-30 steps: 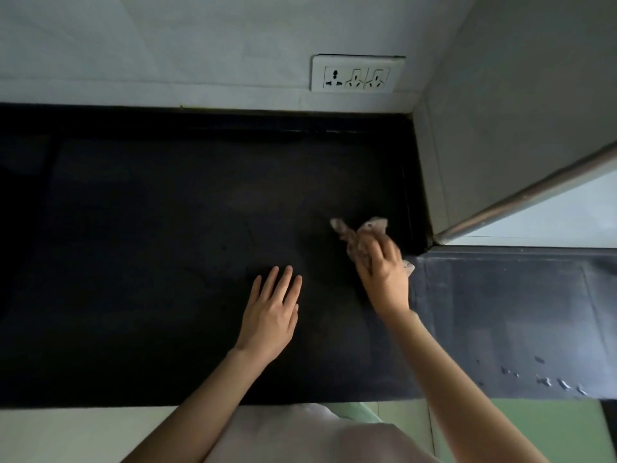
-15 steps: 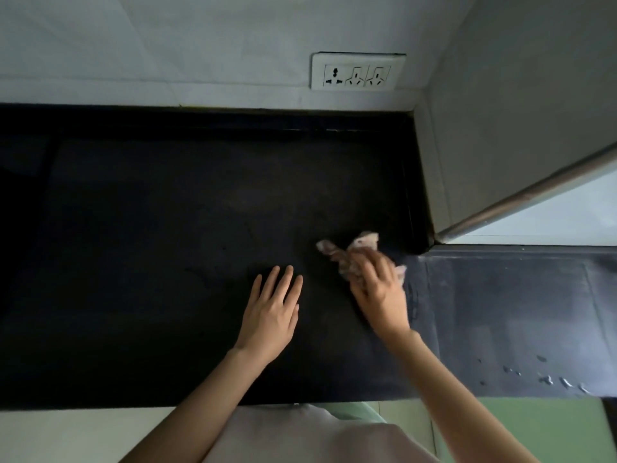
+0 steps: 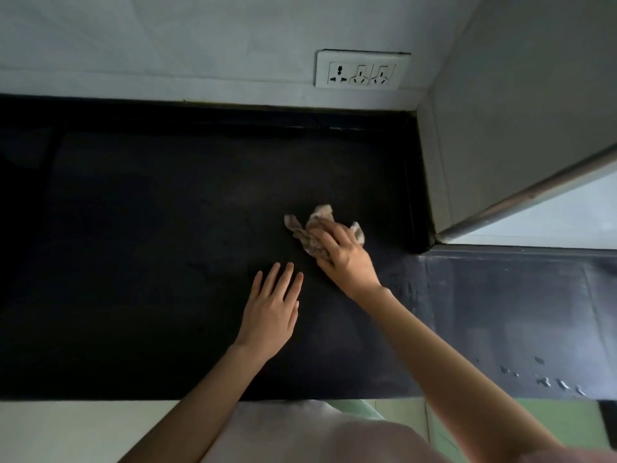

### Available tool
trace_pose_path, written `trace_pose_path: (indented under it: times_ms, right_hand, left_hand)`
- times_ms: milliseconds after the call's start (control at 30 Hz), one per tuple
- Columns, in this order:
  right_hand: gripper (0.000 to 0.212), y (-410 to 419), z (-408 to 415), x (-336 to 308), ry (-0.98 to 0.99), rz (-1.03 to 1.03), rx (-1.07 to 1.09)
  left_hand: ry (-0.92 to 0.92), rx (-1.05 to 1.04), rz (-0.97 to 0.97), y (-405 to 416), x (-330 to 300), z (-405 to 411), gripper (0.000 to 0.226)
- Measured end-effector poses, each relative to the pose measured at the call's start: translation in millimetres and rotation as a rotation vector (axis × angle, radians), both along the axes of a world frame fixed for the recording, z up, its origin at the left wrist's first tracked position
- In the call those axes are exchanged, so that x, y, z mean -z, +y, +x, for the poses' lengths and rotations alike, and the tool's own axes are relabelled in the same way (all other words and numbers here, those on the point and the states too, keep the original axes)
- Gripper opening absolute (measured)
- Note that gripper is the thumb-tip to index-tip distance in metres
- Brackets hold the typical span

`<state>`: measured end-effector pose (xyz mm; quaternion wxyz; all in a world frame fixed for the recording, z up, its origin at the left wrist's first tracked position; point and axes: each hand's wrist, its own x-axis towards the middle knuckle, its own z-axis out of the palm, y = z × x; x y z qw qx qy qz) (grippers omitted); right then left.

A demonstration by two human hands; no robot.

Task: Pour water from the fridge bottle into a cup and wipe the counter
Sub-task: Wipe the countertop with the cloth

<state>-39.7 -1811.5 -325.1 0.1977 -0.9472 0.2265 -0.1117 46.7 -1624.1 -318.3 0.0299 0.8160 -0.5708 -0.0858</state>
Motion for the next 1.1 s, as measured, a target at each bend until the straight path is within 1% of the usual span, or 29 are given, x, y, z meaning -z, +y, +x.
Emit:
trace_pose_path:
  times_ms: [67,133,233,300,333,400,467,533,600,667,767,867,933,1033,1100]
  right_hand:
    - [0.052,-15.9,-22.1,1.7,-0.011,-0.016,0.094]
    - [0.049,-42.8,-24.1,0.5,-0.024,-0.03,0.238]
    - [0.049,-92.6,9.0,-1.2,0.05,0.023,0.421]
    - [0.051,-111.5,42.5,-2.5,0.134,0.063,0.488]
    - [0.051,-111.7,57.9,-2.5,0.163,0.049,0.498]
    - [0.052,-94.2,81.1,-6.3,0.173,0.021,0.431]
    - [0.05,-64.8,86.8,-9.5,0.091,0.055,0.249]
    - [0.048,-34.7,71.4,-8.0,0.003,0.057,0.046]
    - [0.05,-12.1,38.2,-4.7,-0.032,0.059,-0.042]
    - [0.052,4.6,-5.9,-2.6,-0.035,0.082,-0.028]
    - [0.055,6.3,-67.8,-5.8,-0.036,0.072,0.116]
    - [0.046,-13.3,-74.6,-4.7,-0.036,0.034,0.326]
    - [0.044,-16.9,-55.8,-2.6,-0.031,0.043,0.394]
    - [0.049,1.1,-36.8,-2.0,-0.016,0.057,0.355]
    - [0.052,24.3,-46.2,-3.6,-0.012,0.084,0.281]
  left_hand:
    - [0.011,0.002,-0.001,-0.2,1.4,0.2,0.055]
    - [0.012,0.002,-0.005,0.0,1.6,0.7,0.055]
    - [0.009,0.005,-0.018,0.4,2.5,0.2,0.053]
    - [-0.002,0.008,-0.024,0.5,3.5,0.2,0.052]
    - [-0.009,0.01,-0.03,0.6,3.8,0.3,0.049]
    - [-0.015,0.006,-0.039,0.9,3.8,0.2,0.047]
    - [-0.01,0.006,-0.026,0.3,2.9,0.0,0.049]
    - [0.004,0.007,-0.003,-0.5,2.2,0.5,0.047]
    - [0.019,-0.003,0.016,-0.7,0.9,0.6,0.051]
    - [0.03,-0.006,0.013,-0.2,0.3,0.7,0.053]
    - [0.032,-0.007,-0.005,1.0,3.2,0.7,0.048]
    - [0.033,-0.014,0.002,1.1,3.2,-0.5,0.049]
    - [0.047,-0.017,0.012,1.5,3.3,-2.0,0.048]
    - [0.062,-0.018,0.023,1.7,1.1,-2.5,0.052]
    - [0.06,-0.009,0.016,1.9,0.3,-1.2,0.052]
